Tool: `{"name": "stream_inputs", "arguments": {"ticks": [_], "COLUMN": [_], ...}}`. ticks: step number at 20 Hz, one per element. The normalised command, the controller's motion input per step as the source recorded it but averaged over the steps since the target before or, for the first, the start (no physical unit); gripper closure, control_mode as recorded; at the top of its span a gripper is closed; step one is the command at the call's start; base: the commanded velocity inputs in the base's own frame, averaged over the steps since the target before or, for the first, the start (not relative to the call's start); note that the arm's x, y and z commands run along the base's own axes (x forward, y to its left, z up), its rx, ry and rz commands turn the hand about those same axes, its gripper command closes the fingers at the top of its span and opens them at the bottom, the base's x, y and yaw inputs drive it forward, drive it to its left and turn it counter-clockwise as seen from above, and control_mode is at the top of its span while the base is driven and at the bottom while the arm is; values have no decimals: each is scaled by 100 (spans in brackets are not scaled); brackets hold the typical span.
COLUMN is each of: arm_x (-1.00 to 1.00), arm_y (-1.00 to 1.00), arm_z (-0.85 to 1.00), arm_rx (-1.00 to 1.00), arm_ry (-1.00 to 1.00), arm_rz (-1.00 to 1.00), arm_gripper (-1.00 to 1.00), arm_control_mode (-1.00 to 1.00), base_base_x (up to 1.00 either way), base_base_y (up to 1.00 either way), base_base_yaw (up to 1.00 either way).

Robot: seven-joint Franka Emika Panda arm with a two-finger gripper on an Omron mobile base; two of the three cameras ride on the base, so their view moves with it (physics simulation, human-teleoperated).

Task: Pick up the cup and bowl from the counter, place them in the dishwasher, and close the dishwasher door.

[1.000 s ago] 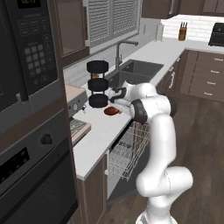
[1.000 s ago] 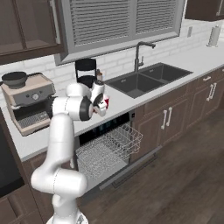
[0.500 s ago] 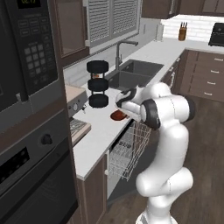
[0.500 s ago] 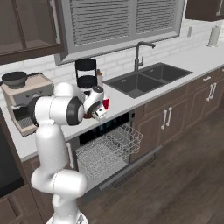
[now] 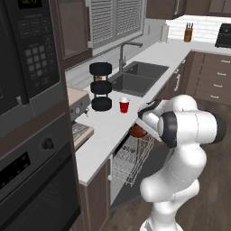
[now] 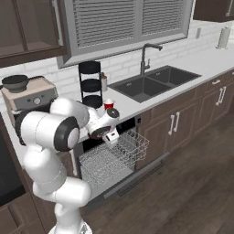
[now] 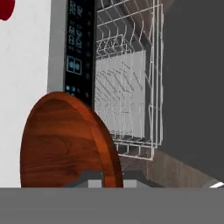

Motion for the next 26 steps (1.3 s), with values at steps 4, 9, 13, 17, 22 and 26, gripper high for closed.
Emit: {"name": "stream_inputs", "arguments": {"ticks": [4, 9, 13, 17, 22, 26], "arm_x": [-16, 4, 25, 62, 63, 69], "arm_y": [-40, -21, -10, 6, 27, 34], "arm_z": [-60, -85, -79, -72, -49, -52], "arm_rx": [6, 4, 0, 0, 0, 0], "arm_ry": [17, 7, 2, 2, 2, 9], "arm_rz": [0, 0, 0, 0, 0, -1], "arm_gripper": [100, 100, 100, 100, 100, 100], "arm_control_mode": [-100, -100, -100, -100, -100, -100], "base_base_x": [0, 0, 0, 0, 0, 0], "base_base_y": [0, 0, 0, 0, 0, 0], "base_base_yaw": [0, 0, 0, 0, 0, 0]}}
